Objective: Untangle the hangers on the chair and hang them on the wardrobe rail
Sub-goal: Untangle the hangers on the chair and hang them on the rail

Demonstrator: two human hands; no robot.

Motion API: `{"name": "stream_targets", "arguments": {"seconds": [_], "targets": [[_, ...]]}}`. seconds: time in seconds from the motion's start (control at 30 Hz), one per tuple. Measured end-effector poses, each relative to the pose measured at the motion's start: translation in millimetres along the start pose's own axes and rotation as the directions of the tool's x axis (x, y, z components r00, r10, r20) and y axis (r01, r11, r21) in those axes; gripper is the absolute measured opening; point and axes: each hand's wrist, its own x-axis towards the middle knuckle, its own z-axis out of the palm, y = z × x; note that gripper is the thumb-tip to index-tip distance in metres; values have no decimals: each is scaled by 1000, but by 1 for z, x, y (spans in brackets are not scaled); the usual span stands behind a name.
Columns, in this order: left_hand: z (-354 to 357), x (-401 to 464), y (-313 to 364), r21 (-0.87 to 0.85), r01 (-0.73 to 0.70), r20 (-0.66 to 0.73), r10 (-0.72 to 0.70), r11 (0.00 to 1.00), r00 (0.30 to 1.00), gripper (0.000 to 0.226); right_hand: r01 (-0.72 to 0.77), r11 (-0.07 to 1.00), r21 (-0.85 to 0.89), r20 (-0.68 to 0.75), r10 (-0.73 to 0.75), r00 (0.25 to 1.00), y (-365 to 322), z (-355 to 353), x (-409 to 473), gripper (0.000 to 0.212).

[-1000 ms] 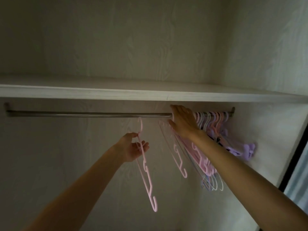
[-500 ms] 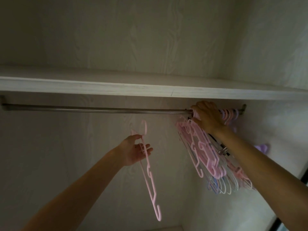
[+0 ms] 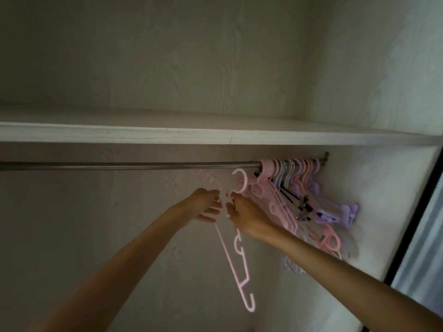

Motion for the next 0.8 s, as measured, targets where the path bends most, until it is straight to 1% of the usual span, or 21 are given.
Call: {"name": "stream_targets", "arguments": {"seconds": [0.03,0.07,0.1,0.13,0.17,0.2,0.23,0.27,0.3,0.33,0.4,0.43,0.5,0.57,0.67,0.73,0.8], "targets": [[-5,-1,7,209,-74,-143,106,975,984,33,-28,999,19,-16,28,999,5,-4,-1,22],[-13,-1,12,463,-140,-278,293,876,915,31,-53,998,20,-42,53,998,10,-9,-2,19],[-21,1,16,715,-148,-326,514,683,794,31,-77,997,12,-73,77,994,13,-15,-3,20],[-29,2,17,877,-123,-271,690,464,671,34,-92,996,11,-103,92,990,16,-20,-3,21],[-37,7,14,953,-95,-175,776,289,606,42,-98,995,-1,-127,97,987,19,-24,-1,22],[-44,13,8,983,-66,-95,780,172,619,51,-97,994,-42,-145,90,985,20,-27,2,23],[-48,18,1,993,-37,-58,742,111,667,57,-96,991,-94,-164,80,983,19,-30,6,23],[-50,24,-8,996,-5,-57,698,87,713,59,-103,985,-142,-183,76,980,19,-31,12,24],[-50,28,-17,997,28,-72,665,77,744,60,-117,977,-177,-199,81,977,16,-32,18,25],[-49,30,-23,997,46,-79,648,67,758,59,-139,968,-209,-205,95,974,13,-34,25,28],[-47,30,-29,997,49,-72,657,54,750,58,-199,940,-277,-193,148,970,7,-34,37,34],[-46,28,-28,997,38,-72,667,66,741,61,-226,924,-308,-187,175,967,5,-32,43,34],[-45,26,-20,993,13,-91,680,119,728,74,-261,896,-361,-180,207,962,6,-24,57,34],[-47,26,-12,994,19,-86,662,108,745,87,-284,867,-409,-168,235,957,8,-16,66,34],[-51,29,-3,998,39,-63,620,52,782,93,-248,859,-449,-75,240,968,13,-9,74,38],[-53,31,-1,998,27,-60,611,63,790,92,-214,864,-456,-31,225,974,17,-8,72,37],[-54,32,-1,995,6,-63,608,95,791,92,-188,886,-424,-87,166,982,21,-9,67,35]]}}
